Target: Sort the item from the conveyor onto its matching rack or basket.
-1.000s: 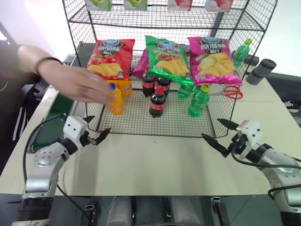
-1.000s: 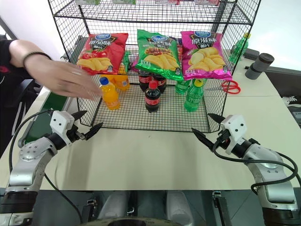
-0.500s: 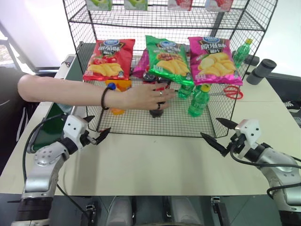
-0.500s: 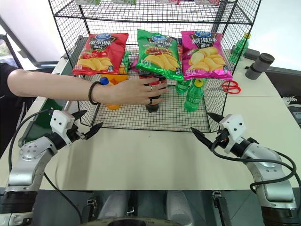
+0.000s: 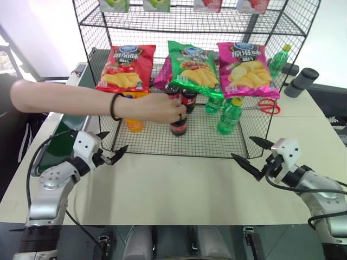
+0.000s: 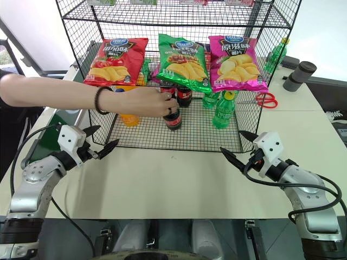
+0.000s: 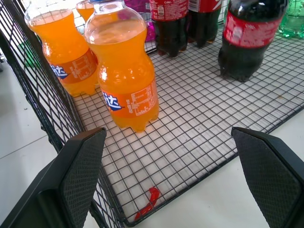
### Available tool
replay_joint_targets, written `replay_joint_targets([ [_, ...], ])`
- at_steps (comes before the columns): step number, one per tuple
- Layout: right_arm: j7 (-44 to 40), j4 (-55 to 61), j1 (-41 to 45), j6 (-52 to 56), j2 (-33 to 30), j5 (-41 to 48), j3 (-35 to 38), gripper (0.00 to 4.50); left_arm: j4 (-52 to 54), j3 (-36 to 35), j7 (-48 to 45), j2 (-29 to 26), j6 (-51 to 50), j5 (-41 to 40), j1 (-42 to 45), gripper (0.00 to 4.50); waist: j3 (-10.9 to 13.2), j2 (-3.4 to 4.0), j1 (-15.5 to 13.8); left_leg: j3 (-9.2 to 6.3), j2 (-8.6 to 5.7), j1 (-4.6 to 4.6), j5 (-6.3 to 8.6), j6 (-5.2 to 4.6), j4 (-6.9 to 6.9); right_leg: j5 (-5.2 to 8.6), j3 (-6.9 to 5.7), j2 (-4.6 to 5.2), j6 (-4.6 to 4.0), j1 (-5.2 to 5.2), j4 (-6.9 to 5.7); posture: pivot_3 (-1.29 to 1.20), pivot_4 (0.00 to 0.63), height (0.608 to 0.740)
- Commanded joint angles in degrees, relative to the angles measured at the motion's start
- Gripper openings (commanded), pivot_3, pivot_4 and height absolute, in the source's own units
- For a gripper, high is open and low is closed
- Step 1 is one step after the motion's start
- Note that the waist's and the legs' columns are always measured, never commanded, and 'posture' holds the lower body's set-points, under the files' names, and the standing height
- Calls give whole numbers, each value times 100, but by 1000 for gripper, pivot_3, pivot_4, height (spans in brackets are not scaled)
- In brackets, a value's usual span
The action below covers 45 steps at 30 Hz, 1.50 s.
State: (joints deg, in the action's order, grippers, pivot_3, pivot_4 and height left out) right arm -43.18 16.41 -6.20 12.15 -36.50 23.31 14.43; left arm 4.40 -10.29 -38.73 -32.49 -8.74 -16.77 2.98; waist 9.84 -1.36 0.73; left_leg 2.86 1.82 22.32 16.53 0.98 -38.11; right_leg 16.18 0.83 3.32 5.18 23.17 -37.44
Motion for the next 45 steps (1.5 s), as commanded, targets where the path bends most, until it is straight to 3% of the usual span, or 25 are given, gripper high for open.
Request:
replay_joint_targets([
  [1,-37,109,58,-62,-43,39,94,4481,60,-80,47,-15,17,-4,31,4500,0,0,0,0,0,0,0,0,0,0,0,0,0,0,0,0,150,740],
  [45,-191,-316,668,-215,47,-72,-276,4481,209,-300,432,95,-129,-90,-99,4500,-1,1,14,0,1,-3,0,0,-1,0,2,-2,0,0,-6,0,150,740],
])
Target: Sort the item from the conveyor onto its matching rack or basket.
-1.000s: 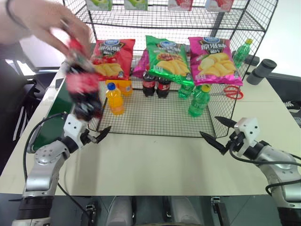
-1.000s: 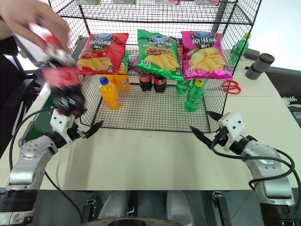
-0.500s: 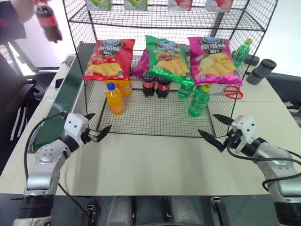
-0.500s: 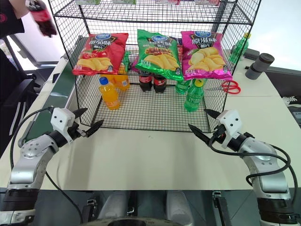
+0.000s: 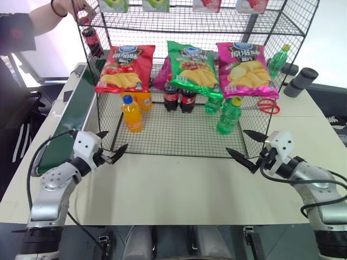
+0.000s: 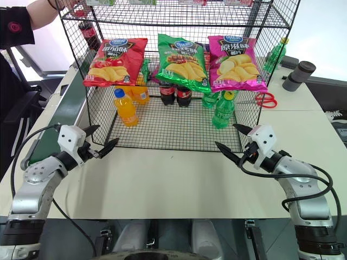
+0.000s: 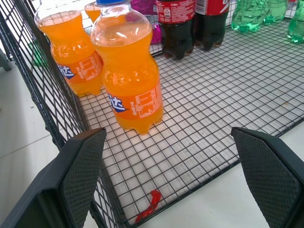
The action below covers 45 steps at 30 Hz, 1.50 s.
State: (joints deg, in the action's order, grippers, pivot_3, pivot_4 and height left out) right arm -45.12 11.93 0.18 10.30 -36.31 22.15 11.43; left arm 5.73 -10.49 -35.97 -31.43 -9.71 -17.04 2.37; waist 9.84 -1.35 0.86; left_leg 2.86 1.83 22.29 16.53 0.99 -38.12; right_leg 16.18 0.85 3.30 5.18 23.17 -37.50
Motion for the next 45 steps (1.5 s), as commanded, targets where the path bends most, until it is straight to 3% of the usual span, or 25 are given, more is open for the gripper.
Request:
replay_joint_targets([
  [1,6,140,38,-27,31,44,16,4481,74,-282,159,-11,-40,-65,-29,4500,0,0,1,0,0,0,0,0,0,0,0,0,0,0,0,0,150,740],
  [13,150,127,360,82,84,7,-169,4481,52,-373,256,2,-60,-153,128,4500,0,0,-2,-1,0,0,0,0,0,0,0,0,0,0,-1,0,150,740],
  [21,127,189,343,109,102,22,-212,4481,231,-1488,659,36,-401,-1098,194,4500,0,0,27,-2,5,-2,0,0,0,0,0,-2,0,1,-6,0,150,740],
  [29,33,215,494,120,230,28,-497,4481,-430,-2107,1661,127,56,-617,379,4500,-1,-3,-22,0,-4,3,0,0,-3,0,-2,4,1,0,1,0,150,740],
  [45,150,581,491,147,627,-9,-1022,4481,-958,-1788,1836,501,455,-324,435,4500,-3,-8,-14,-2,-2,5,0,0,-2,0,-5,8,1,2,2,0,150,740],
])
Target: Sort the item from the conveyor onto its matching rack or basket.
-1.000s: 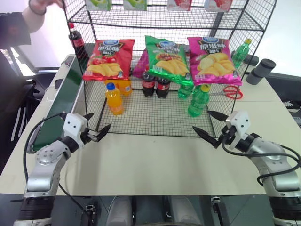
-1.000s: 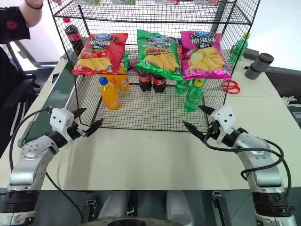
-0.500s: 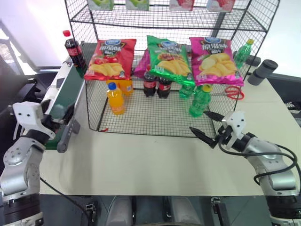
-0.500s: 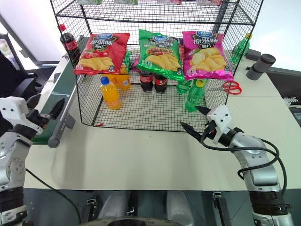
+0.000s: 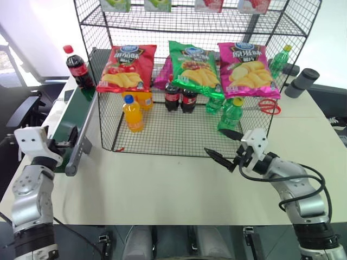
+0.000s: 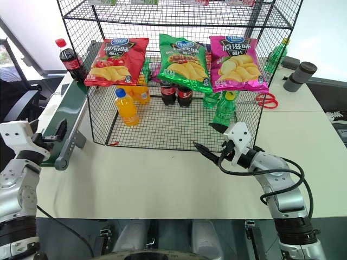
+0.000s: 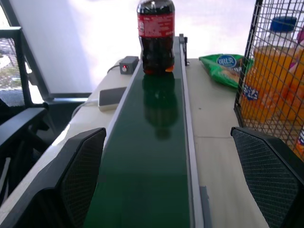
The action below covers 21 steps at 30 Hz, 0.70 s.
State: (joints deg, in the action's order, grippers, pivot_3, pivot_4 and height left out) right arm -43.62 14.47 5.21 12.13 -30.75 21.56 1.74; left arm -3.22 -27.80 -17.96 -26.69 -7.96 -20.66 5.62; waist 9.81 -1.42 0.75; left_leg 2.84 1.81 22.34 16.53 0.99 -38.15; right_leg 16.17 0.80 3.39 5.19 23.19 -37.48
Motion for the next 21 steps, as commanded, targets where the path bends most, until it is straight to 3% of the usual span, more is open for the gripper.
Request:
replay_joint_targets([
  [1,3,340,-14,-38,90,49,-78,4481,-118,-50,31,44,334,38,128,4500,0,0,-3,0,0,0,0,0,0,0,-1,0,0,0,0,0,150,740],
  [21,-86,560,-149,-126,390,-71,-729,4481,-679,-201,242,105,754,-1,155,4500,-2,-3,-1,0,-1,0,0,0,0,0,-3,8,0,0,0,0,150,740],
])
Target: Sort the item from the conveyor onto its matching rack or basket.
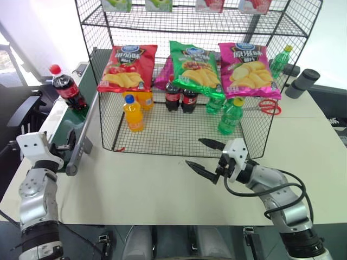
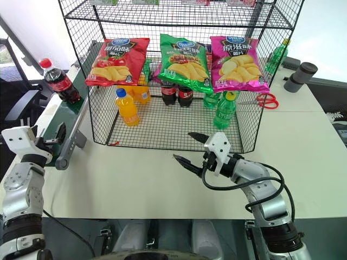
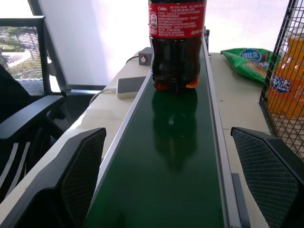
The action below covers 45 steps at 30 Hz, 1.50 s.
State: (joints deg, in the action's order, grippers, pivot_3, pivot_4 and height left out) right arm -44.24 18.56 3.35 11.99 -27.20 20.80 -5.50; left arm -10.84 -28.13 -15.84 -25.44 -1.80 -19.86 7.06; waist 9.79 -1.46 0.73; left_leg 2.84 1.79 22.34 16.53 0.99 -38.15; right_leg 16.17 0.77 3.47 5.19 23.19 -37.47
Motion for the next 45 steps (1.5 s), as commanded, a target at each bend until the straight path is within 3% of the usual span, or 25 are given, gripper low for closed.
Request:
replay_joint_targets([
  [1,-30,151,36,-111,36,4,-5,4481,83,-168,29,-19,140,-91,11,4500,0,0,0,0,0,0,0,0,0,0,0,0,0,0,0,0,150,740],
  [28,-53,415,3,56,203,23,-396,4481,-188,-299,-47,-17,389,-231,7,4500,-2,-3,5,-2,0,0,0,1,0,0,-2,3,0,0,0,0,150,740],
  [33,-42,449,-3,82,212,31,-440,4500,-116,-319,-24,-51,397,-194,-5,2922,-2,-3,-5,-2,0,0,0,1,0,0,-2,4,0,0,0,0,150,740],
  [39,-68,424,38,100,201,40,-441,4500,446,-484,-431,-377,195,-645,77,2922,0,-21,2,-5,1,3,0,1,1,0,-5,6,-1,3,0,0,150,740],
  [45,-131,392,186,176,184,121,-395,4500,1423,-393,-1445,-906,-787,-1663,-77,2922,0,-37,17,-8,2,11,1,3,2,1,-5,12,-3,6,13,0,150,740],
])
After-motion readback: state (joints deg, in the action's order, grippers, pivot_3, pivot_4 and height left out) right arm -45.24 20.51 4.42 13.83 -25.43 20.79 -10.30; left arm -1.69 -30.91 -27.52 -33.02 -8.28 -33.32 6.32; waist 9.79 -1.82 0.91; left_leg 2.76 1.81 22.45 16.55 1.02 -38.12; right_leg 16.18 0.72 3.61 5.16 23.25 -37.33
